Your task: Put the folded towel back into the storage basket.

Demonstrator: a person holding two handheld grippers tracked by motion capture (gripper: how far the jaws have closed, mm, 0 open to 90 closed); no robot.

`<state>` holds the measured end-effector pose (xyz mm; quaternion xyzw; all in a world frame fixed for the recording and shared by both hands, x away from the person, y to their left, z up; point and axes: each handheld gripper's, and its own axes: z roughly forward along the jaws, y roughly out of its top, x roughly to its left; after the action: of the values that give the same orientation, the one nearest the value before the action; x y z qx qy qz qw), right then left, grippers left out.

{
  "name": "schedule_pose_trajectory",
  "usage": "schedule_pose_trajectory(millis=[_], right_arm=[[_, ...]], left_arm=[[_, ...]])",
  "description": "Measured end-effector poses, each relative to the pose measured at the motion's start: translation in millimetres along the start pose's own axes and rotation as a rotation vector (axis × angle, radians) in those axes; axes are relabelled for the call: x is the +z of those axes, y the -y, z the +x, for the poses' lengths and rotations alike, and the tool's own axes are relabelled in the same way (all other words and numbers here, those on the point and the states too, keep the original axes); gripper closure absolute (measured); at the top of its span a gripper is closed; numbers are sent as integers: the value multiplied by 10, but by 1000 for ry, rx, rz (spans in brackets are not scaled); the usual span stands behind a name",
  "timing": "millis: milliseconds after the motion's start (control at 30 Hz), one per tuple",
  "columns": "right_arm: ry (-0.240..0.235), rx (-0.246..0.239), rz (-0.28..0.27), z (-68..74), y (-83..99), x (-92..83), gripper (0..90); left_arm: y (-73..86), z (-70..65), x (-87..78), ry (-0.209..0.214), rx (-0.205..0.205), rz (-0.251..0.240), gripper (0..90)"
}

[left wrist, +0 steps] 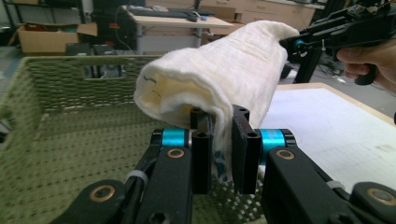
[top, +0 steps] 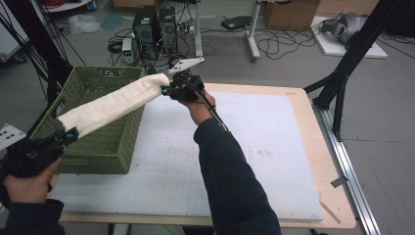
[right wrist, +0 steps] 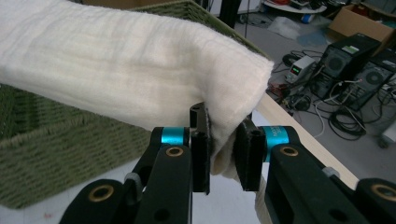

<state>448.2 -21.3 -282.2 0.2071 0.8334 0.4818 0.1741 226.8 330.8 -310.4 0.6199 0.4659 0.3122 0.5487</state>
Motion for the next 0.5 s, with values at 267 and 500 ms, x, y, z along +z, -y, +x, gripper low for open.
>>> schedule_pose_trajectory(millis=[267,500], right_arm=[[-20,-38,2,100,-276,310,788],[-37,-38,-6,161,-391,475,788]], left_arm=[[-10,147,-115,-60,2,-10,801],[-17,244,-221,-88,0,-17,801]])
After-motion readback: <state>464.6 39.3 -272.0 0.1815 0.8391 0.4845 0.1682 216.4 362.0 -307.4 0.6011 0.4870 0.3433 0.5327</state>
